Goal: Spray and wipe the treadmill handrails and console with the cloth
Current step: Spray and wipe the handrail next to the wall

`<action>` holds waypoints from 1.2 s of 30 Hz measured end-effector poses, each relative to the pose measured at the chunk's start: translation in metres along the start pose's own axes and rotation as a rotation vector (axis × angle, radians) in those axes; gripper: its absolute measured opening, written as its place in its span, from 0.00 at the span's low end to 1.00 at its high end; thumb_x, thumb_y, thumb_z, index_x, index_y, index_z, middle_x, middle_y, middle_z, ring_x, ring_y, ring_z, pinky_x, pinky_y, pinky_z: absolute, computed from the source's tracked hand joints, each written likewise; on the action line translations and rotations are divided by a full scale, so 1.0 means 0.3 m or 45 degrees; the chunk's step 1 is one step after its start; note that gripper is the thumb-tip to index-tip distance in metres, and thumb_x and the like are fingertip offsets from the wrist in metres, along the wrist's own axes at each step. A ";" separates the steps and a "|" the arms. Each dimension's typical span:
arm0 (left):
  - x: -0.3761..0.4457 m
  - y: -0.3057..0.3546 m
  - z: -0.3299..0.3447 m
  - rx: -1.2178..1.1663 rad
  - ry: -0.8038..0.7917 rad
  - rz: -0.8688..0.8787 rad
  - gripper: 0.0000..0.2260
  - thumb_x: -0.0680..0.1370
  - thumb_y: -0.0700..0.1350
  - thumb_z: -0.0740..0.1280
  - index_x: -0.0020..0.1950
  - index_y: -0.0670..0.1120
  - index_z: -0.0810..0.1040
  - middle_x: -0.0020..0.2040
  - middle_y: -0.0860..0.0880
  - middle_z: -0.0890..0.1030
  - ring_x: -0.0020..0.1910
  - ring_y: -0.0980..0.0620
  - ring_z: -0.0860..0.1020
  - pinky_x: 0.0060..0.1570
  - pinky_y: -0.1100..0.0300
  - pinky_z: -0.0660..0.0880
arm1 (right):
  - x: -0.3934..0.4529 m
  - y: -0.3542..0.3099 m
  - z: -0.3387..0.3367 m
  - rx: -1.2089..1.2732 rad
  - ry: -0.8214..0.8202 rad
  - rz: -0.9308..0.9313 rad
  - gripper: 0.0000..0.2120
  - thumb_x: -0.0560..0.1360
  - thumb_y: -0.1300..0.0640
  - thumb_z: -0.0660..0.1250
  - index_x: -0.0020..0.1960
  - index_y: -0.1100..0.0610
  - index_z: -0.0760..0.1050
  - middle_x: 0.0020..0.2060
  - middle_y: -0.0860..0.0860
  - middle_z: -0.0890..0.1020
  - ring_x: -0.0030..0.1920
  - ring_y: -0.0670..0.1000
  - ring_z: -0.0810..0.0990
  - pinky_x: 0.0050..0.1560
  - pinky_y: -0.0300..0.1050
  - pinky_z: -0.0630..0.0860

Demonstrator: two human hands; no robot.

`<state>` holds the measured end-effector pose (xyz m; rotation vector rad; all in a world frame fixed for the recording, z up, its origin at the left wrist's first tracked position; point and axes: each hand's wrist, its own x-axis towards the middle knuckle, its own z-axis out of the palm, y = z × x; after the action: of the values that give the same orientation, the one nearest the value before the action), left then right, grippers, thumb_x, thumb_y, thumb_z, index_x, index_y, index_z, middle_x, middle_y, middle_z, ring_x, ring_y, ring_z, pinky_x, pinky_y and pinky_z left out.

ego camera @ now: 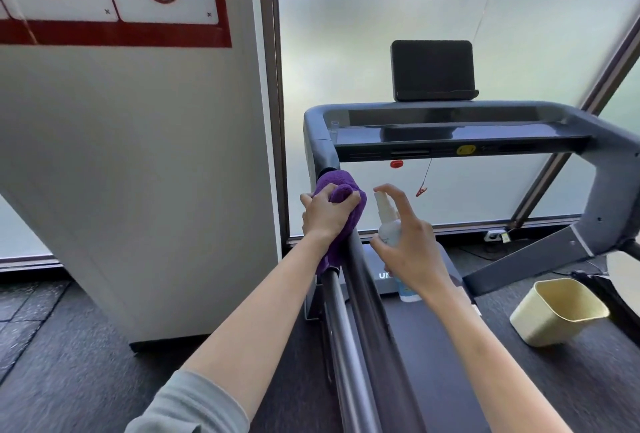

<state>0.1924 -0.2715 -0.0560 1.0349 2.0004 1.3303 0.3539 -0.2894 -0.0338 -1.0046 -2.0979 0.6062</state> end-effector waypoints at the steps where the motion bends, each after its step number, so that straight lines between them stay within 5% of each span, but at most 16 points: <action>1: -0.002 0.001 0.000 -0.002 -0.001 0.002 0.18 0.72 0.62 0.69 0.57 0.54 0.77 0.59 0.48 0.63 0.57 0.43 0.75 0.63 0.52 0.70 | 0.001 -0.002 0.001 -0.003 0.000 -0.003 0.32 0.71 0.66 0.66 0.68 0.42 0.64 0.26 0.48 0.73 0.24 0.46 0.74 0.27 0.35 0.69; 9: -0.039 0.010 -0.019 -0.114 -0.038 -0.033 0.14 0.74 0.59 0.69 0.54 0.54 0.76 0.60 0.48 0.64 0.56 0.46 0.74 0.59 0.58 0.69 | -0.013 -0.005 0.001 0.021 -0.002 0.000 0.31 0.70 0.65 0.66 0.67 0.42 0.65 0.25 0.48 0.71 0.25 0.51 0.74 0.28 0.45 0.75; 13: -0.151 -0.005 -0.043 -0.347 -0.050 -0.025 0.06 0.74 0.53 0.71 0.43 0.53 0.77 0.62 0.38 0.74 0.56 0.41 0.77 0.58 0.53 0.74 | -0.041 0.013 -0.017 0.042 -0.021 0.032 0.31 0.70 0.66 0.65 0.66 0.40 0.64 0.27 0.55 0.74 0.25 0.57 0.76 0.32 0.54 0.79; 17: -0.296 -0.036 -0.032 -0.398 -0.049 0.025 0.10 0.68 0.57 0.70 0.43 0.53 0.80 0.57 0.38 0.77 0.48 0.45 0.79 0.55 0.53 0.77 | -0.077 0.037 -0.042 0.073 -0.024 0.074 0.32 0.70 0.66 0.65 0.65 0.38 0.65 0.29 0.58 0.77 0.28 0.59 0.78 0.34 0.55 0.80; 21: -0.277 -0.007 -0.008 -0.158 0.018 0.042 0.11 0.70 0.58 0.71 0.48 0.55 0.78 0.58 0.46 0.70 0.49 0.49 0.77 0.56 0.58 0.72 | -0.114 0.045 -0.059 0.079 -0.022 0.079 0.32 0.70 0.67 0.65 0.65 0.38 0.64 0.31 0.61 0.77 0.28 0.61 0.77 0.34 0.58 0.80; 25: -0.186 0.045 -0.006 0.134 -0.010 -0.008 0.18 0.71 0.59 0.70 0.59 0.56 0.77 0.65 0.47 0.64 0.58 0.42 0.74 0.58 0.56 0.68 | -0.169 0.029 -0.080 0.074 -0.031 0.089 0.32 0.70 0.66 0.65 0.65 0.37 0.64 0.34 0.62 0.77 0.28 0.62 0.76 0.34 0.59 0.79; 30: -0.236 0.029 -0.028 -0.019 -0.029 -0.007 0.24 0.72 0.56 0.72 0.62 0.45 0.78 0.67 0.41 0.70 0.59 0.43 0.76 0.65 0.50 0.71 | -0.271 0.020 -0.144 0.026 -0.027 0.083 0.33 0.69 0.66 0.64 0.65 0.37 0.63 0.32 0.57 0.77 0.28 0.59 0.77 0.35 0.56 0.80; 36: -0.593 -0.009 -0.035 -0.178 -0.092 0.095 0.15 0.61 0.61 0.70 0.37 0.52 0.79 0.56 0.39 0.75 0.50 0.45 0.79 0.60 0.47 0.75 | -0.437 0.055 -0.217 0.008 -0.012 0.122 0.33 0.71 0.66 0.66 0.66 0.36 0.65 0.28 0.49 0.75 0.27 0.55 0.77 0.33 0.53 0.81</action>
<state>0.2855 -0.4235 -0.0529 1.0853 1.8047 1.4293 0.4688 -0.3785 -0.0568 -1.1058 -2.0640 0.6661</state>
